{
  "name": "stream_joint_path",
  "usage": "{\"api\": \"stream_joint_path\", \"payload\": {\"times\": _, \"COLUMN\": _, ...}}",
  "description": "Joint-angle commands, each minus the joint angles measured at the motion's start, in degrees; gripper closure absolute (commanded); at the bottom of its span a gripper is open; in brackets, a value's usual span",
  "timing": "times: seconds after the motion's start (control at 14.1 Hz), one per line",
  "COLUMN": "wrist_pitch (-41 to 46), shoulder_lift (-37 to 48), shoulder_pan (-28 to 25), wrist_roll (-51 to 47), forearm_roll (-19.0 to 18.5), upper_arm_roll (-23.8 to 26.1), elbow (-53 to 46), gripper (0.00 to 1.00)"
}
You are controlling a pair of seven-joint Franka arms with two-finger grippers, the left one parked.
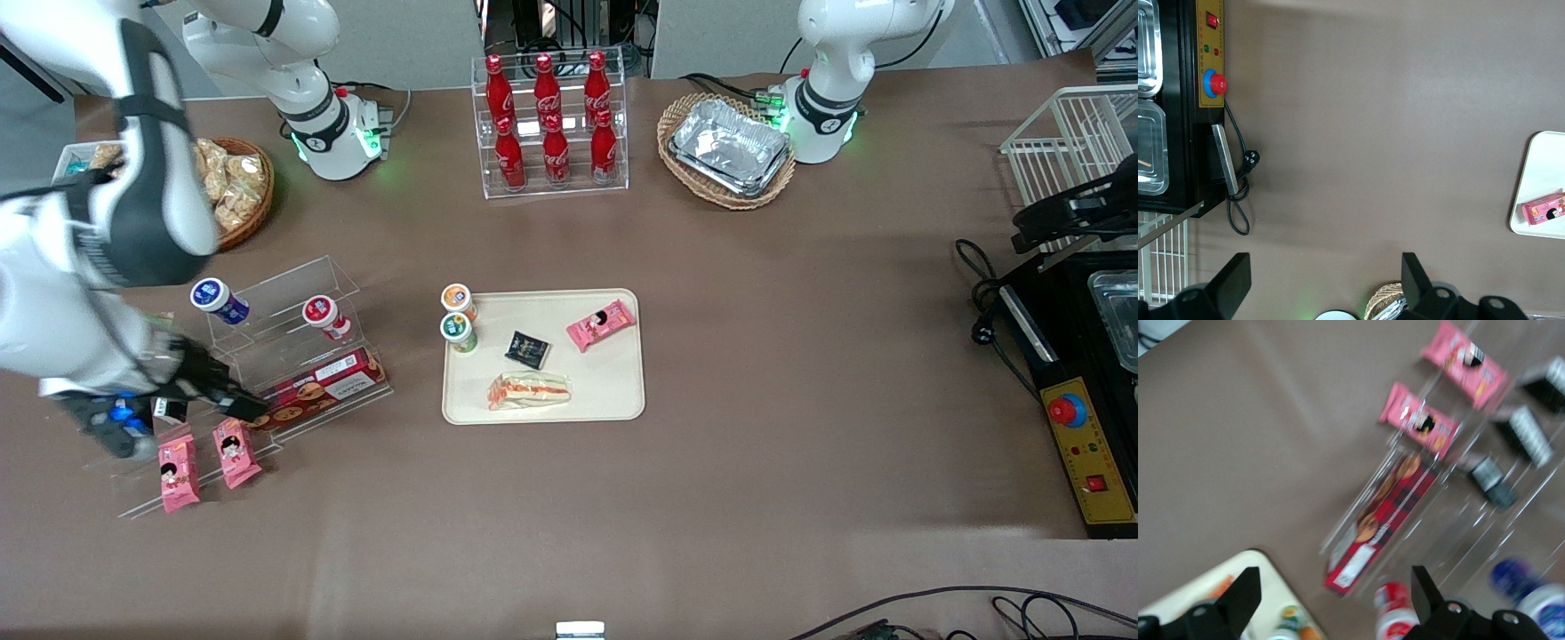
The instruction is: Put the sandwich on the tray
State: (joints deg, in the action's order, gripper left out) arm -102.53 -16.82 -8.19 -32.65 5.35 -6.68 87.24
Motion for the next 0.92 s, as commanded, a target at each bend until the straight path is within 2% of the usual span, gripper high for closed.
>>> {"api": "stream_joint_path", "payload": {"times": 0.0, "wrist_pitch": 2.77, "shoulder_lift": 6.34, "shoulder_pan": 3.78, "wrist_roll": 15.77, "forearm_roll": -1.64, "upper_arm_roll": -0.35, "elbow": 2.92, "gripper": 0.00}}
{"api": "stream_joint_path", "payload": {"times": 0.14, "wrist_pitch": 1.64, "shoulder_lift": 12.13, "shoulder_pan": 3.97, "wrist_roll": 15.95, "forearm_roll": -5.95, "upper_arm_roll": -0.26, "elbow": 8.88, "gripper": 0.00}}
{"api": "stream_joint_path", "payload": {"times": 0.43, "wrist_pitch": -0.47, "shoulder_lift": 21.81, "shoulder_pan": 7.30, "wrist_roll": 24.55, "forearm_roll": -6.40, "upper_arm_roll": -0.26, "elbow": 17.16, "gripper": 0.00}}
{"api": "stream_joint_path", "payload": {"times": 0.64, "wrist_pitch": -0.47, "shoulder_lift": 21.57, "shoulder_pan": 9.15, "wrist_roll": 30.27, "forearm_roll": -6.23, "upper_arm_roll": -0.52, "elbow": 16.56, "gripper": 0.00}}
{"api": "stream_joint_path", "payload": {"times": 0.85, "wrist_pitch": -0.47, "shoulder_lift": 20.95, "shoulder_pan": 8.89, "wrist_roll": 29.49, "forearm_roll": -6.23, "upper_arm_roll": -0.97, "elbow": 16.03, "gripper": 0.00}}
